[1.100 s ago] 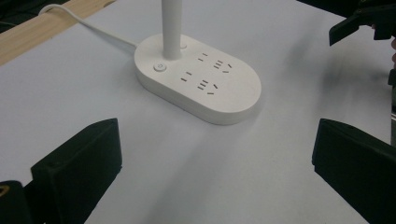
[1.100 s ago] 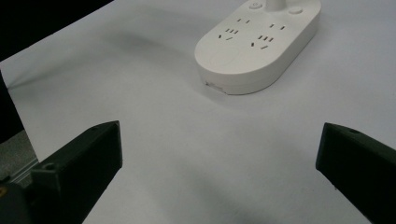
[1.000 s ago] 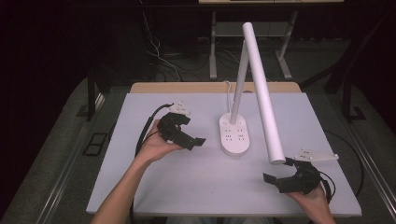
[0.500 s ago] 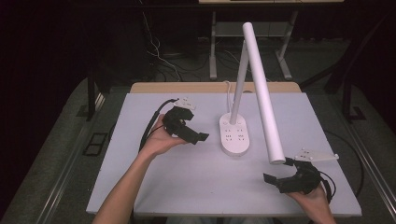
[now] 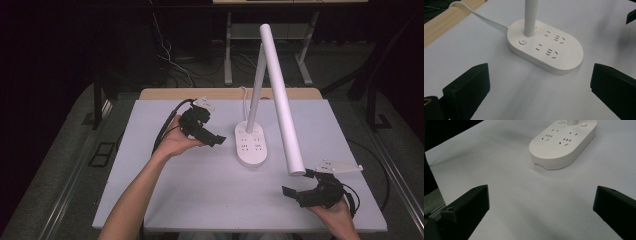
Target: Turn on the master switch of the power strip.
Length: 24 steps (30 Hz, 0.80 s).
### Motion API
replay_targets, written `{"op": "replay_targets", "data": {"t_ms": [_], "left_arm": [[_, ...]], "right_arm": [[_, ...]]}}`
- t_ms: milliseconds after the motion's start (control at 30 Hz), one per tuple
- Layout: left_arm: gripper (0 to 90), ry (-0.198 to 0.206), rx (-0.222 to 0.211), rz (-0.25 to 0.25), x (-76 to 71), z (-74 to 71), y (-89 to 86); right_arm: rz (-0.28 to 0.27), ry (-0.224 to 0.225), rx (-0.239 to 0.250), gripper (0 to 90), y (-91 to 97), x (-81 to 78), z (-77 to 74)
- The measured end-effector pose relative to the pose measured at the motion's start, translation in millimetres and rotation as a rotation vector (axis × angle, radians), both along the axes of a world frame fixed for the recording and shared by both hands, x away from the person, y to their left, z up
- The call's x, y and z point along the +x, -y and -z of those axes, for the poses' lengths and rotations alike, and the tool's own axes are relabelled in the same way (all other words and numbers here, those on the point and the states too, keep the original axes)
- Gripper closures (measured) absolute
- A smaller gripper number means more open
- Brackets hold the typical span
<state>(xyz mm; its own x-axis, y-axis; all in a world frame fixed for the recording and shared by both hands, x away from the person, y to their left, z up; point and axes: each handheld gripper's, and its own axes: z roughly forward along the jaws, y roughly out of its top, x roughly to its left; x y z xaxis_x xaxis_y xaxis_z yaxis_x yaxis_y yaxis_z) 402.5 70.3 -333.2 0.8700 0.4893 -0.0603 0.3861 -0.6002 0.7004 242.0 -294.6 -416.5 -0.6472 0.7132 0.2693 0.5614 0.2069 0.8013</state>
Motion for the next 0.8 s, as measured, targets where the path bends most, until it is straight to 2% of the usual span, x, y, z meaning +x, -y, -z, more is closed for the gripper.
{"op": "replay_targets", "data": {"t_ms": [167, 200, 267, 300, 333, 367, 400, 433, 467, 500, 567, 767, 800], "left_arm": [[1.7, -0.007, 0.000, -0.013, 8.1, 1.3, 4.1], [1.8, -0.009, 0.013, -0.005, 10.1, 1.1, 4.0], [1.9, -0.013, 0.008, -0.011, 12.8, 1.7, 5.9], [1.9, -0.019, -0.013, -0.026, 13.5, 2.9, 8.0], [2.0, -0.019, 0.020, 0.002, 16.1, 1.9, 7.0], [2.0, -0.017, 0.020, 0.005, 17.5, 2.8, 8.3], [2.0, -0.019, -0.008, -0.017, 17.7, 4.6, 11.2], [2.0, -0.022, 0.021, 0.009, 19.8, 3.9, 10.3], [2.3, -0.019, 0.004, -0.007, 20.8, 5.3, 12.5], [2.4, -0.017, 0.019, 0.008, 23.1, 5.2, 12.6], [2.8, -0.022, 0.020, 0.007, 25.8, 5.8, 14.5], [4.6, -0.028, -0.002, -0.017, 32.5, 8.5, 22.3], [5.0, -0.031, 0.021, 0.006, 34.8, 7.5, 21.5]], "right_arm": [[-0.001, 0.000, -0.002, 0.0, 0.0, 0.1, 0.3], [-0.001, 0.001, -0.003, 0.0, 0.0, 0.2, 0.4], [-0.001, 0.000, -0.004, 0.0, 0.0, 0.2, 0.5], [-0.001, 0.000, -0.003, 0.0, 0.1, 0.2, 0.5], [-0.002, 0.000, -0.004, 0.0, 0.2, 0.2, 0.4], [-0.001, 0.000, -0.003, 0.0, 0.3, 0.2, 0.5], [-0.001, -0.001, -0.003, 0.0, 0.4, 0.2, 0.4], [-0.001, -0.002, -0.002, 0.0, 0.4, 0.1, 0.5], [-0.001, -0.001, -0.003, 0.0, 0.5, 0.2, 0.5], [-0.002, -0.005, -0.002, 0.0, 0.5, 0.1, 0.4], [-0.002, 0.000, -0.004, 0.0, 0.7, 0.4, 0.7], [0.000, -0.004, -0.001, 0.0, 1.0, 0.0, 0.6], [0.000, -0.005, -0.001, 0.0, 1.0, 0.1, 0.7]]}}
